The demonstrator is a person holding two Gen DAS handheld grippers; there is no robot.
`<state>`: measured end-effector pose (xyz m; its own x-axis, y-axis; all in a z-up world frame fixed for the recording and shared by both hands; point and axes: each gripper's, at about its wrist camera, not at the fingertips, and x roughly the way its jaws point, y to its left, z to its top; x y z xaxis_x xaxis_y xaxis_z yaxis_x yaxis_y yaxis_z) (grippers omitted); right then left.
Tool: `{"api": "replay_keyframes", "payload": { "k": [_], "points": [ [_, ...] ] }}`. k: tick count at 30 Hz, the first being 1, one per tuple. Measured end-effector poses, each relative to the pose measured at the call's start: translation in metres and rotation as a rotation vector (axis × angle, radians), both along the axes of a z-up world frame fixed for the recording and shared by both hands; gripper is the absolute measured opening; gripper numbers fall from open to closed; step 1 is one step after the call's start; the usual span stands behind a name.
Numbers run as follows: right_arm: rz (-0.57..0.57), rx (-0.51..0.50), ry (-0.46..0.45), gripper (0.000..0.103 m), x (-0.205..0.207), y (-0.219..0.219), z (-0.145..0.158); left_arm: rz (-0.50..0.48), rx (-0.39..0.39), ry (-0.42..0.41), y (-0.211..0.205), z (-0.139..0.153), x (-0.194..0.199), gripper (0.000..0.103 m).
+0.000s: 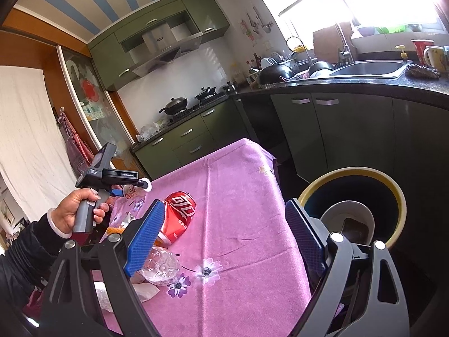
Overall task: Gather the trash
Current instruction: 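Carry the white bottle over the bin and release it with the left gripper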
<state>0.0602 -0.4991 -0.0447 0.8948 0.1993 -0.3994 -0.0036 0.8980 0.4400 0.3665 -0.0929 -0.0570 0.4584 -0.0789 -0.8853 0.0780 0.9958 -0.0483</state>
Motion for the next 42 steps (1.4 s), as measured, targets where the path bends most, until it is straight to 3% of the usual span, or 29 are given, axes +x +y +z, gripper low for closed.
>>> {"api": "replay_keyframes", "payload": {
  "k": [6, 12, 21, 29, 33, 36, 42],
  "points": [
    [-0.108, -0.064, -0.022, 0.086, -0.029, -0.016, 0.013, -0.198, -0.034, -0.081, -0.060, 0.040, -0.051, 0.080],
    [-0.291, -0.091, -0.073, 0.087, -0.074, -0.057, 0.026, -0.478, -0.078, -0.052, -0.168, 0.048, -0.106, 0.080],
    [-0.377, -0.022, -0.104, 0.088, -0.118, -0.105, 0.019, -0.733, -0.077, 0.056, -0.324, 0.003, -0.144, 0.080],
    [-0.412, 0.030, -0.137, 0.088, -0.141, -0.126, 0.015, -0.787, -0.016, 0.073, -0.413, -0.047, -0.137, 0.080],
    [-0.420, 0.028, -0.146, 0.089, -0.145, -0.126, 0.015, -0.763, 0.024, 0.093, -0.432, -0.068, -0.123, 0.083],
    [-0.418, 0.028, -0.146, 0.089, -0.143, -0.125, 0.017, -0.745, 0.005, 0.093, -0.430, -0.065, -0.118, 0.083],
    [-0.395, 0.006, -0.136, 0.090, -0.133, -0.114, 0.019, -0.744, -0.148, 0.032, -0.366, 0.004, -0.118, 0.086]
  ]
}}
